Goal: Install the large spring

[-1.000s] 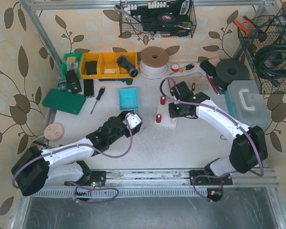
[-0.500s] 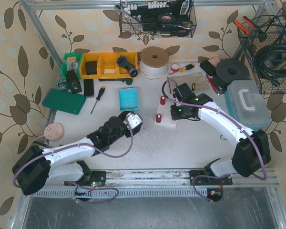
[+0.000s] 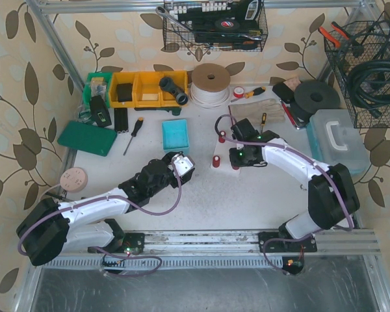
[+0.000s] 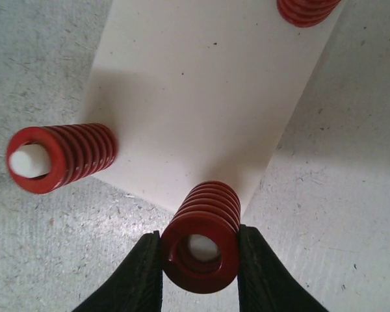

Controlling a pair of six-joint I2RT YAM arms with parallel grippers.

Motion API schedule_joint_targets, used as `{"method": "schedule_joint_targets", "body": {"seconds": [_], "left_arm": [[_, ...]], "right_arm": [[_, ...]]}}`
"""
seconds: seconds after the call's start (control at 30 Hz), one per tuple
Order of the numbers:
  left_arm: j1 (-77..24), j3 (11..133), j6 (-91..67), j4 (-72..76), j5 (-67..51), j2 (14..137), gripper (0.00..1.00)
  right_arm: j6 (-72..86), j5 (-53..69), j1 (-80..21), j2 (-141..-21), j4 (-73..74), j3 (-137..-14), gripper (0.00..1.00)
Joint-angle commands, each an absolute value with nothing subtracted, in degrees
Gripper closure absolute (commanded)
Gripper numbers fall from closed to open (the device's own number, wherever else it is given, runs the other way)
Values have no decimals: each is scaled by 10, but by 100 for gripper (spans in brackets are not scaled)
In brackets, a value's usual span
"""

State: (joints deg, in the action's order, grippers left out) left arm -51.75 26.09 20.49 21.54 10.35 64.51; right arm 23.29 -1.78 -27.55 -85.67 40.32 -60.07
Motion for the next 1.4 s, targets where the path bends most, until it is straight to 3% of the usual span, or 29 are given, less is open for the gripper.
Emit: {"method": "schedule_joint_targets", "body": {"seconds": [0.0, 0.17, 0.33, 0.43, 0.47, 0.6, 0.83, 1.1, 1.37], "left_arm": [[-517, 256, 190, 246, 99, 651, 26], [-517, 262, 158, 229, 119, 641, 26], [-517, 286, 105, 160, 220, 612, 25], [-514, 301, 85, 124, 280, 590, 23], [-509, 306, 86, 115, 295, 583, 23], [-478, 301, 103, 141, 394, 571, 22], [-336, 223, 97, 260, 409, 527, 18], [-260, 210, 60, 290, 409, 626, 17], [-205, 231, 94, 405, 473, 810, 15]], "right_arm": [[240, -16, -273, -882, 366, -592, 77], [240, -32, -273, -870, 381, -599, 47], [240, -79, -272, -782, 429, -608, 29], [238, -133, -272, -705, 425, -595, 5], [238, -155, -272, -681, 420, -590, 1], [224, -278, -272, -609, 382, -559, 0], [46, -555, -263, -552, 34, -361, 0], [28, -432, -96, -688, -129, -294, 1], [-3, -325, -46, -823, -260, -303, 1]]}}
